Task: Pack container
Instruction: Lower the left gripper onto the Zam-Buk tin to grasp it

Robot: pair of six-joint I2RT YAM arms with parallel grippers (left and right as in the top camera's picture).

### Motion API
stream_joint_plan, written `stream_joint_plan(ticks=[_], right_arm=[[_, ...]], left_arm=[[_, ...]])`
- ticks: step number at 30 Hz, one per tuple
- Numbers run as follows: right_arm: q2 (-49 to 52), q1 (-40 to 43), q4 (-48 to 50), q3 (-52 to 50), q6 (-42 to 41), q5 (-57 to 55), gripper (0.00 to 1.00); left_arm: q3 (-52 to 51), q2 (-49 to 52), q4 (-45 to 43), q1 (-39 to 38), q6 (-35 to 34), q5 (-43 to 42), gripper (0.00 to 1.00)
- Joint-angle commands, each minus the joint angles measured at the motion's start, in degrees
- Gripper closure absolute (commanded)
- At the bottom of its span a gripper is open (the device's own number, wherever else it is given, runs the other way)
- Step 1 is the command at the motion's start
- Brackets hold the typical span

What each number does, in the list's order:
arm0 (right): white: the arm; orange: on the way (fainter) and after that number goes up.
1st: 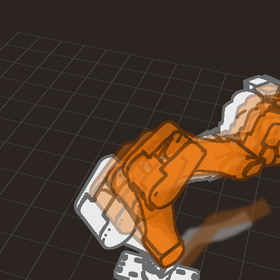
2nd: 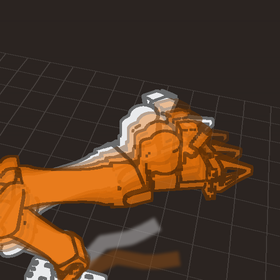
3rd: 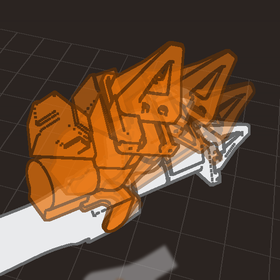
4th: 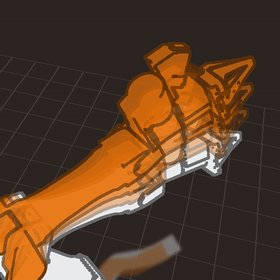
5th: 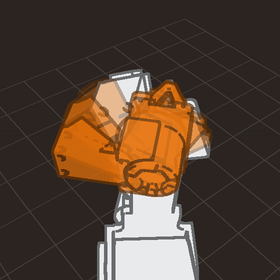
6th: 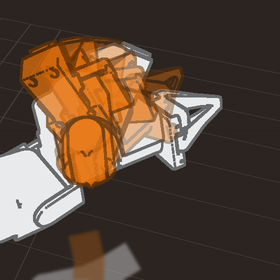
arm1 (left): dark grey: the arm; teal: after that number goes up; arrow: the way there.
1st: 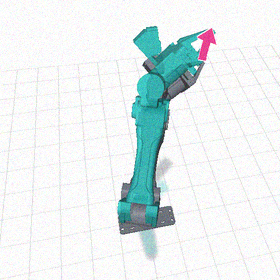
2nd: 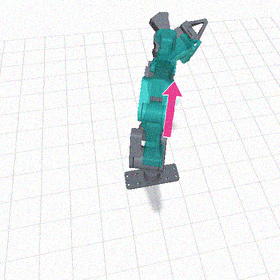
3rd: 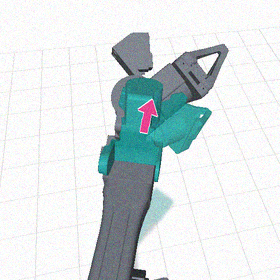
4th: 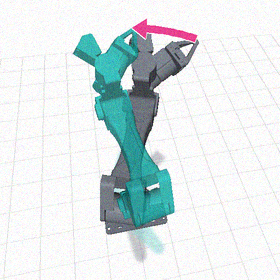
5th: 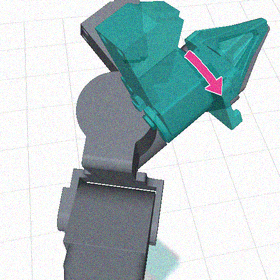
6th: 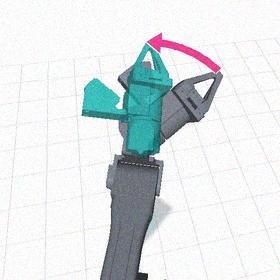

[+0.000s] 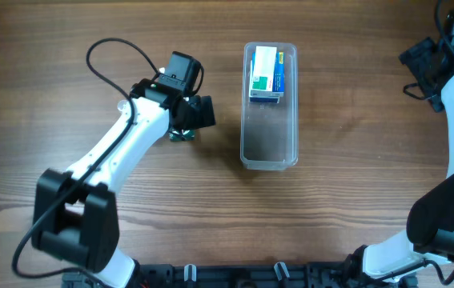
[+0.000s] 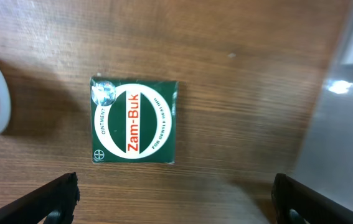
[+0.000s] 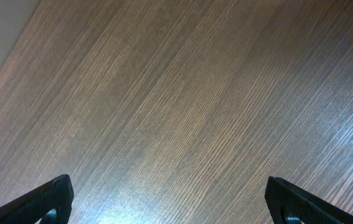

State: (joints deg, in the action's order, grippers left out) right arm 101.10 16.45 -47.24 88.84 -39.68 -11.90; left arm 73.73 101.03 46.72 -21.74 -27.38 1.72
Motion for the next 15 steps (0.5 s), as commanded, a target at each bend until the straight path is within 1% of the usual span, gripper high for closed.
stream_joint_plan(ticks=[1, 5, 7, 12, 15], right_arm=[[0.92, -0.13, 0.11, -0.48, -0.87, -0.98, 0.0], [0.92, -0.13, 0.11, -0.48, -0.85, -0.98, 0.0], [0.92, -0.13, 0.11, -0.48, -0.85, -0.98, 0.0], [0.92, -0.13, 0.11, -0.48, -0.85, -0.98, 0.0], [0.92, -0.13, 0.11, -0.48, -0.85, -0.98, 0.0]], left_arm=[[0.85, 3.72, 0.33, 0.13, -1.86, 0.98, 0.0], [0.85, 4.11, 0.61, 0.15, -1.95, 1.27, 0.0], [0.85, 4.11, 1.18, 0.15, -3.63, 3.43, 0.0], [0.85, 4.24, 1.49, 0.15, -3.52, 4.02, 0.0], [0.85, 5.01, 1.11, 0.22, -1.77, 4.13, 0.0]])
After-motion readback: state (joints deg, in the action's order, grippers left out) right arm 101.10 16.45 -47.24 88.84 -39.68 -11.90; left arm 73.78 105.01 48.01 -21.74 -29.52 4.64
